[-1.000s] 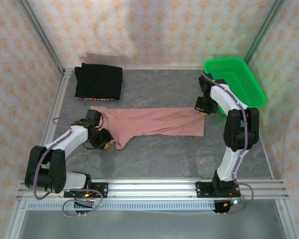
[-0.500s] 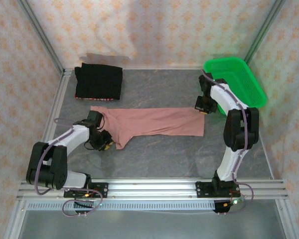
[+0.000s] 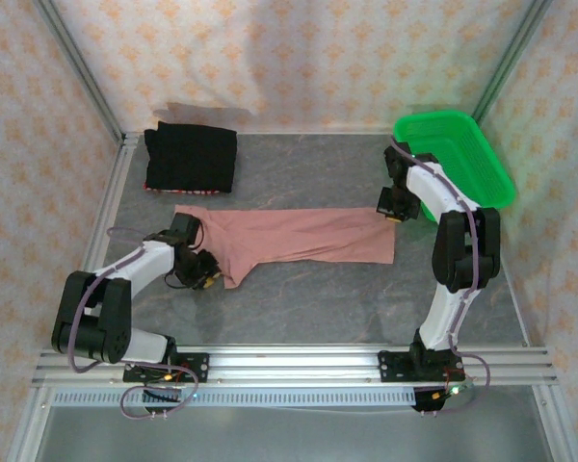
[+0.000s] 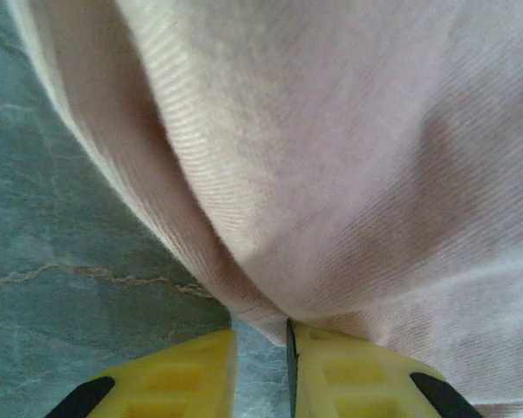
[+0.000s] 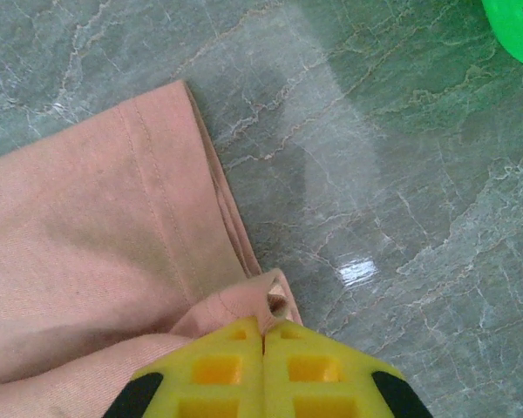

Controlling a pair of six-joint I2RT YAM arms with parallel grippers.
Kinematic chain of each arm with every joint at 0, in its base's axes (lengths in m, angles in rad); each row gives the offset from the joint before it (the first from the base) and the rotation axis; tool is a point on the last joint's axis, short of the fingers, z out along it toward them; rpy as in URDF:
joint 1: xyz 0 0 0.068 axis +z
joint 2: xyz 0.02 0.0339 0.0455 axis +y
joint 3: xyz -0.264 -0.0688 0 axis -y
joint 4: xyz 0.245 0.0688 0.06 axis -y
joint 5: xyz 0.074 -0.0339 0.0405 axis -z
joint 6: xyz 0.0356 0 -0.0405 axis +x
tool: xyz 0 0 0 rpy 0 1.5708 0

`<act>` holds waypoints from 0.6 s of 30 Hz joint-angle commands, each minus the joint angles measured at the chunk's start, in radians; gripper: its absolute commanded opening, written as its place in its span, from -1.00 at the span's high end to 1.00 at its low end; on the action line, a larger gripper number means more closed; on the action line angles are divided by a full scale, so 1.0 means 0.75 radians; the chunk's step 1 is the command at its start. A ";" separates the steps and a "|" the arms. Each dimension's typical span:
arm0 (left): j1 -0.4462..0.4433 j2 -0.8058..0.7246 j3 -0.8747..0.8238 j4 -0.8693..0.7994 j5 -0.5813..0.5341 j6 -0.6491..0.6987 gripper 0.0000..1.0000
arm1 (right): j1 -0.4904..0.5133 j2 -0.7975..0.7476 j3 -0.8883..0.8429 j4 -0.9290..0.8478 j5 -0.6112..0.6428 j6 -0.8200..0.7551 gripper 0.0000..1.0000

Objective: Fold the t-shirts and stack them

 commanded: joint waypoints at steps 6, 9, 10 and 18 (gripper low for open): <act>-0.008 0.005 -0.009 0.057 -0.063 -0.021 0.55 | -0.012 -0.057 -0.042 0.004 0.006 -0.003 1.00; -0.010 0.018 0.001 0.090 -0.070 -0.028 0.55 | -0.014 -0.068 -0.056 0.011 0.000 -0.004 1.00; -0.011 0.030 0.006 0.096 -0.071 -0.026 0.56 | -0.012 -0.069 -0.059 0.010 0.001 -0.006 1.00; -0.016 0.080 0.008 0.055 -0.069 0.012 0.82 | -0.012 -0.094 -0.075 0.009 0.012 -0.018 1.00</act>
